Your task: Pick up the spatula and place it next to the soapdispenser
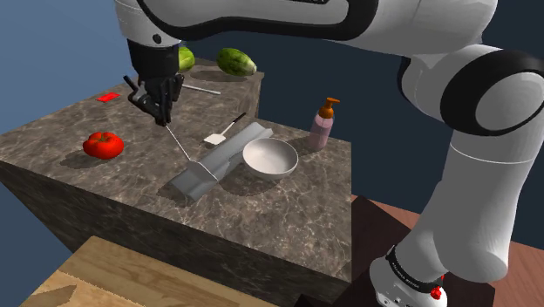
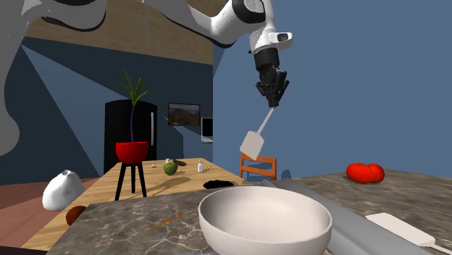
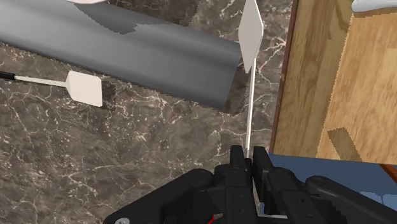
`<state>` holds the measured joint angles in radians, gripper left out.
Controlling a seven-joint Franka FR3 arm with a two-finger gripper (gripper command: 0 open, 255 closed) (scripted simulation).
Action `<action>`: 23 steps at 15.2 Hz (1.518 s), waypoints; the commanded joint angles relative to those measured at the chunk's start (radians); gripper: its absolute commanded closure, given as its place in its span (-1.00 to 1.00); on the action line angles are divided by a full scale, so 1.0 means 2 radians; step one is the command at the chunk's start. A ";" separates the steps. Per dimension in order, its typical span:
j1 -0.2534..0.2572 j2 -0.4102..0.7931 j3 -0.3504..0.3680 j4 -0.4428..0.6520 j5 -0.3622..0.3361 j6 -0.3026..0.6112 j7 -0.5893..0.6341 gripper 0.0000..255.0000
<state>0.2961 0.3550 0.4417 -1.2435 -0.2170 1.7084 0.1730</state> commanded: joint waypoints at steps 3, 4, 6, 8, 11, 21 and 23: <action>-0.009 -0.008 -0.002 0.009 0.005 -0.015 -0.012 1.00; -0.021 -0.020 -0.003 -0.009 0.013 -0.009 -0.024 1.00; -0.044 -0.044 -0.008 -0.040 0.027 0.003 -0.047 1.00; -0.065 -0.064 -0.014 -0.066 0.040 0.013 -0.071 1.00; -0.093 -0.090 -0.026 -0.099 0.057 0.024 -0.108 1.00; -0.168 -0.137 -0.074 -0.155 0.098 0.040 -0.232 1.00; -0.181 -0.139 -0.084 -0.158 0.103 0.040 -0.256 1.00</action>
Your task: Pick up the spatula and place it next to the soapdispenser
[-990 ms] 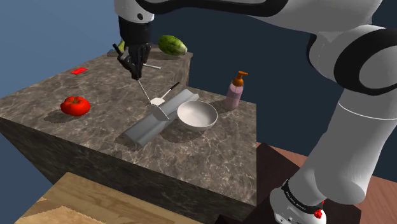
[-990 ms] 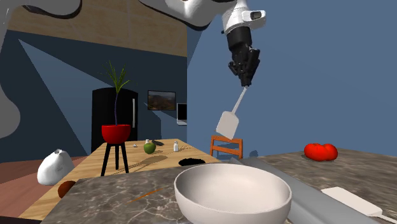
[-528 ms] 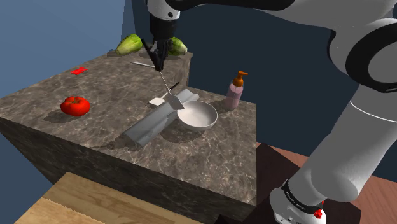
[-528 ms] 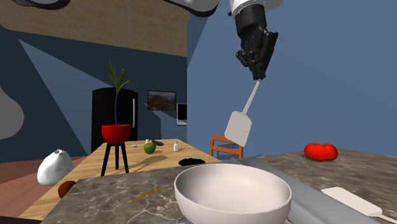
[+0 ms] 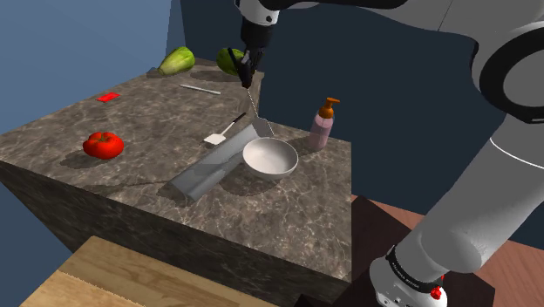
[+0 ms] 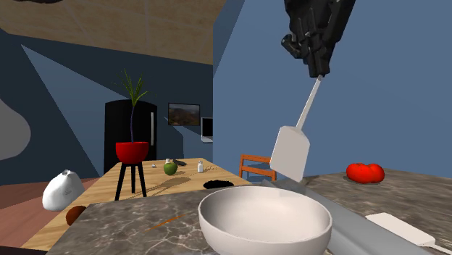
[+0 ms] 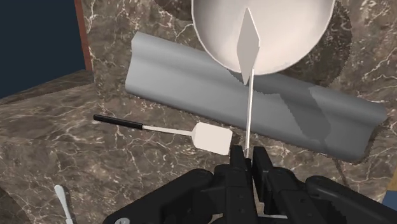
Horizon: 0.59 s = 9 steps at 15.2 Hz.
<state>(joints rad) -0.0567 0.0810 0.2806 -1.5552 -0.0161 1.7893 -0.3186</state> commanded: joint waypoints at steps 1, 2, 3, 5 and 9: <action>-0.012 -0.003 -0.009 -0.003 0.005 0.000 -0.022 1.00; -0.018 -0.003 -0.014 -0.002 0.007 0.000 -0.034 1.00; -0.024 -0.002 -0.020 -0.002 0.009 -0.001 -0.046 1.00; -0.036 0.001 -0.030 0.002 0.013 -0.002 -0.069 1.00; -0.061 0.012 -0.049 0.018 0.019 -0.008 -0.114 1.00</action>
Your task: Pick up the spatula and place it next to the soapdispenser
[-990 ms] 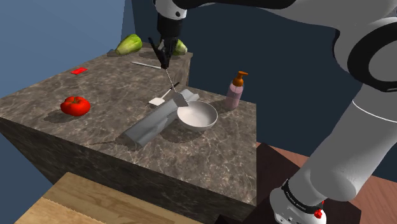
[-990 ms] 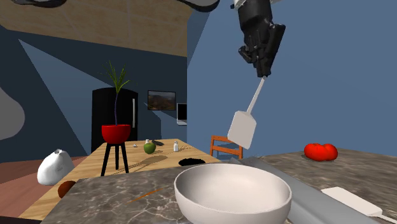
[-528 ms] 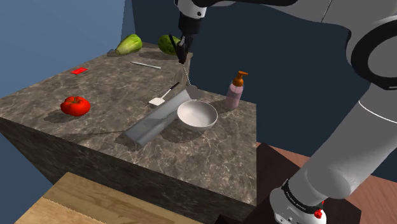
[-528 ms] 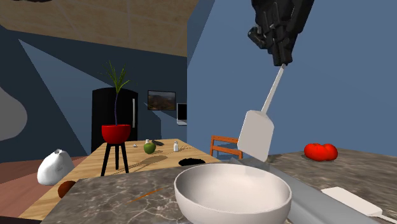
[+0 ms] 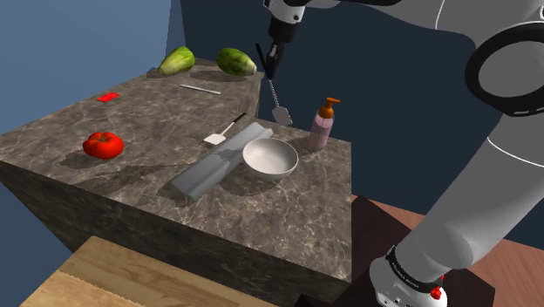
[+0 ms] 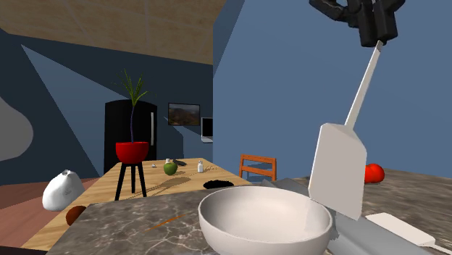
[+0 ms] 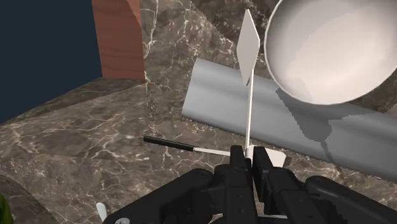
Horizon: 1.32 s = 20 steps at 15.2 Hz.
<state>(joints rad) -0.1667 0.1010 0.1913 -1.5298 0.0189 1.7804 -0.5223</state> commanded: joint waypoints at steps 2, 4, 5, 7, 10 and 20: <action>-0.018 0.011 -0.014 0.017 0.005 -0.007 -0.034 1.00; -0.030 0.022 -0.023 0.032 0.007 -0.012 -0.055 1.00; -0.036 0.029 -0.028 0.041 0.009 -0.015 -0.066 1.00; -0.048 0.043 -0.036 0.061 0.011 -0.021 -0.086 1.00; -0.065 0.067 -0.046 0.094 0.015 -0.033 -0.114 1.00; -0.066 0.054 -0.047 0.008 0.017 0.040 -0.119 1.00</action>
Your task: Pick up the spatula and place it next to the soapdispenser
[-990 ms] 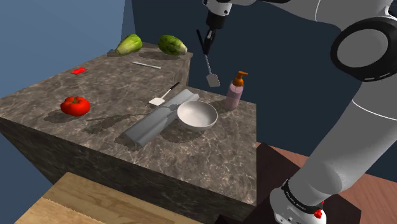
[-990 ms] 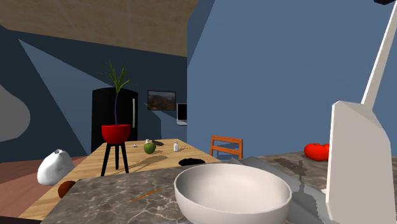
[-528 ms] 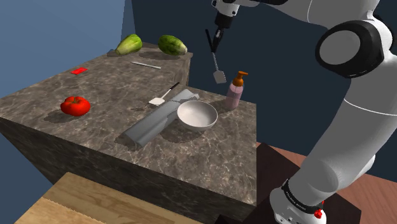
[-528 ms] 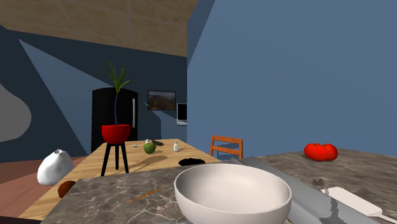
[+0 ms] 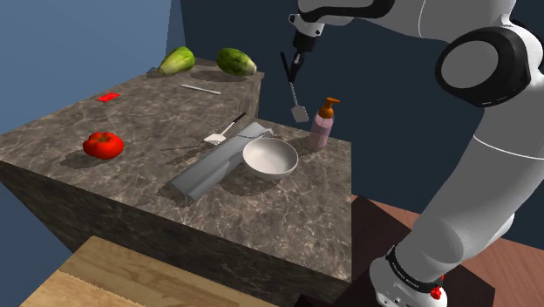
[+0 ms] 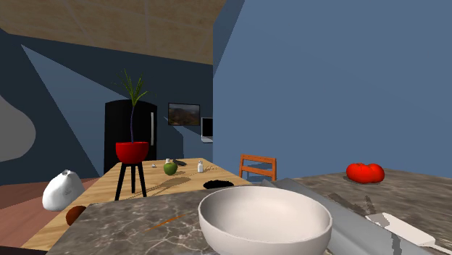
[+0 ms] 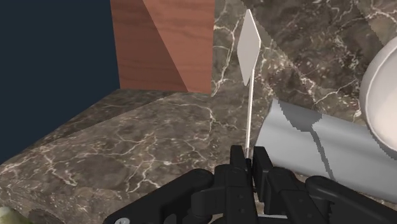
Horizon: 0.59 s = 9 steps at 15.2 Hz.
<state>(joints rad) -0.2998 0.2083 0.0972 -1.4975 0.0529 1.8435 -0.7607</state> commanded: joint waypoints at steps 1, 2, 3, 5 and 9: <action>0.001 0.000 0.000 -0.015 0.000 0.015 0.000 1.00; 0.001 -0.001 0.000 -0.023 0.000 0.022 -0.001 1.00; 0.000 -0.001 0.000 -0.030 0.000 0.029 -0.001 1.00; 0.000 -0.001 0.000 -0.043 0.001 0.042 -0.002 1.00; 0.000 0.000 0.000 -0.068 0.001 0.069 -0.003 1.00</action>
<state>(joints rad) -0.2980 0.2070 0.0983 -1.6228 0.0547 1.9673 -0.7649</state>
